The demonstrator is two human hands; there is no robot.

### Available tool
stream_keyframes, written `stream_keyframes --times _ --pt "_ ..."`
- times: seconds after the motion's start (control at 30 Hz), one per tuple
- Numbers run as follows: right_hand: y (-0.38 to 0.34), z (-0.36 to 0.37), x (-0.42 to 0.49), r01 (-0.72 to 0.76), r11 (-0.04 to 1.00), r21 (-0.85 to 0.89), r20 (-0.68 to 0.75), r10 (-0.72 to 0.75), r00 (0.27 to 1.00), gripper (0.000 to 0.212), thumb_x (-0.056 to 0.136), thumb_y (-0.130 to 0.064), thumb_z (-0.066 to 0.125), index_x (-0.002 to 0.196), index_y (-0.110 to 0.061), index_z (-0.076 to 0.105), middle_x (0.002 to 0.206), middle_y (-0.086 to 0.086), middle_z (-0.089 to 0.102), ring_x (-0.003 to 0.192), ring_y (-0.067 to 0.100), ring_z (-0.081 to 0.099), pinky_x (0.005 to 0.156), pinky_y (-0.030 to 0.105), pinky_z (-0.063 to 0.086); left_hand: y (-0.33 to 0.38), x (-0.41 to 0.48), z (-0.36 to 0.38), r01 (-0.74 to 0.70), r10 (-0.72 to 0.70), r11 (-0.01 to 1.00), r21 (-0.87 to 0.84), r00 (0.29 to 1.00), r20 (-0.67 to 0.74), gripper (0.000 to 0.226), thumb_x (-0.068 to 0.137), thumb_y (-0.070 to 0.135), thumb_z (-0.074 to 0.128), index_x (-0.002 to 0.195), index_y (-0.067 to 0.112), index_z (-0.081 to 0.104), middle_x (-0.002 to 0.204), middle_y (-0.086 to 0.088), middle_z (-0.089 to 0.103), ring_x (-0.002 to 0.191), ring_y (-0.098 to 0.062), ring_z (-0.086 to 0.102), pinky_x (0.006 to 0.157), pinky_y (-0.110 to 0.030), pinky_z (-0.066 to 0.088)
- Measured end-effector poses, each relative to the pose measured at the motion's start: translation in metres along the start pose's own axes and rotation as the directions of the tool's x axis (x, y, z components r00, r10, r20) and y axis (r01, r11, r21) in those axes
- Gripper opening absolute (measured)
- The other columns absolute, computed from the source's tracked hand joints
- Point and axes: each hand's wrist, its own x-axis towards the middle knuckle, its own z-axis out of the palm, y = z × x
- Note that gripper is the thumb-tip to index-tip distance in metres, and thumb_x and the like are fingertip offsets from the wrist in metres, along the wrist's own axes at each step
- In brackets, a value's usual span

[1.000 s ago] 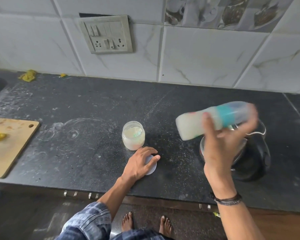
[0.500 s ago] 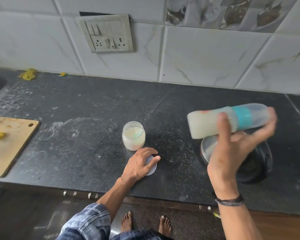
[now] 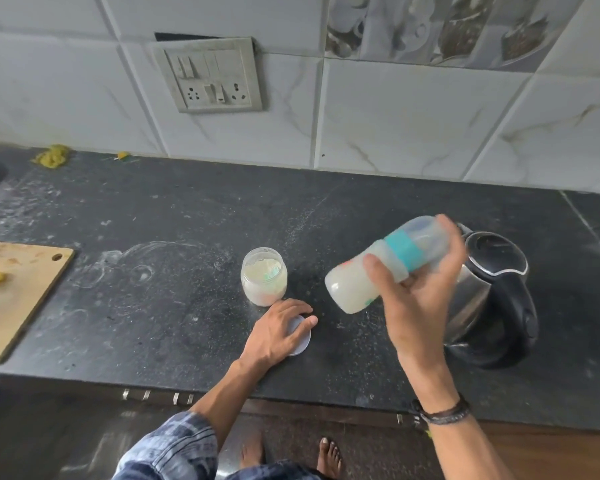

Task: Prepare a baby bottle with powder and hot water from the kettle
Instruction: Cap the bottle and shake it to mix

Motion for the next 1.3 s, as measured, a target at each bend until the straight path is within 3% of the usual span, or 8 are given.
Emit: stream_keyframes --times 0.13,0.27,0.4,0.6,0.73,0.87,1.03,1.3 --pt "-0.001 -0.004 0.006 0.134 0.991 0.003 -0.246 -0.129 0.961 0.091 0.091 -0.01 0.081 0.155 -0.01 0.017 0.141 -0.014 0.051 0.116 0.004 0.064 0.09 0.021 0.057 0.002 0.001 -0.001 -0.001 0.001 1.0 0.005 1.0 0.0 0.054 0.097 0.07 0.044 0.117 0.029 0.071 0.124 0.021 0.064 0.119 0.007 0.05 0.096 -0.001 0.029" --pt "-0.004 0.002 0.006 -0.027 1.0 -0.008 -0.003 0.027 1.0 0.089 0.084 -0.003 0.085 0.151 -0.024 0.029 0.124 -0.017 0.063 0.099 0.006 0.071 0.082 0.022 0.058 0.0 0.0 -0.001 -0.005 0.005 1.0 -0.005 1.0 0.006 0.055 0.096 0.072 0.043 0.118 0.029 0.07 0.124 0.022 0.063 0.118 0.009 0.049 0.096 -0.006 0.033" --pt "-0.008 -0.008 0.012 0.112 0.993 0.023 -0.215 -0.104 0.971 0.093 0.092 -0.018 0.082 0.157 -0.01 0.016 0.141 -0.011 0.056 0.111 0.006 0.068 0.088 0.023 0.057 0.003 0.002 -0.001 -0.002 0.002 1.0 -0.001 1.0 0.012 0.057 0.097 0.07 0.042 0.118 0.026 0.071 0.125 0.019 0.064 0.119 0.004 0.051 0.098 -0.013 0.037" --pt "-0.012 -0.007 0.011 0.07 0.997 -0.017 -0.054 -0.07 0.996 0.089 0.086 -0.003 0.081 0.154 -0.014 0.023 0.126 -0.029 0.061 0.101 0.002 0.068 0.083 0.02 0.057 0.002 0.0 -0.001 -0.005 0.005 1.0 0.001 1.0 0.009 0.055 0.096 0.07 0.043 0.118 0.027 0.071 0.125 0.021 0.064 0.119 0.005 0.051 0.097 -0.006 0.033" --pt "-0.01 -0.008 0.013 0.137 0.991 0.002 -0.23 -0.133 0.964 0.093 0.092 -0.012 0.081 0.157 -0.009 0.015 0.148 0.001 0.05 0.114 0.007 0.066 0.091 0.025 0.057 0.005 0.002 0.0 0.016 -0.016 1.0 0.002 1.0 0.012 0.052 0.097 0.067 0.045 0.118 0.028 0.071 0.125 0.021 0.064 0.12 0.004 0.051 0.099 -0.016 0.038" --pt "-0.005 -0.005 0.006 0.04 0.998 -0.047 0.031 -0.039 0.999 0.089 0.084 -0.009 0.086 0.15 -0.026 0.029 0.124 -0.028 0.062 0.1 0.004 0.071 0.082 0.02 0.058 0.003 0.001 0.0 0.012 -0.012 1.0 -0.001 1.0 0.018 0.052 0.097 0.069 0.045 0.118 0.029 0.07 0.125 0.021 0.063 0.12 0.005 0.05 0.1 -0.018 0.04" --pt "-0.003 -0.012 0.01 0.214 0.975 -0.067 -0.186 -0.223 0.957 0.09 0.094 -0.006 0.076 0.154 0.003 0.01 0.141 -0.018 0.053 0.116 -0.002 0.063 0.09 0.016 0.056 0.005 0.002 0.0 0.017 -0.017 1.0 0.003 1.0 0.01 0.056 0.096 0.072 0.042 0.117 0.029 0.07 0.124 0.021 0.063 0.119 0.005 0.051 0.1 -0.018 0.041" --pt "-0.001 -0.014 0.014 0.142 0.99 -0.027 -0.236 -0.144 0.961 0.093 0.092 -0.016 0.081 0.156 -0.005 0.015 0.134 -0.026 0.058 0.109 0.0 0.067 0.086 0.018 0.057 0.005 0.002 0.0 0.018 -0.018 1.0 -0.001 1.0 0.01 0.057 0.096 0.074 0.04 0.117 0.03 0.07 0.124 0.022 0.063 0.119 0.006 0.051 0.1 -0.017 0.039"
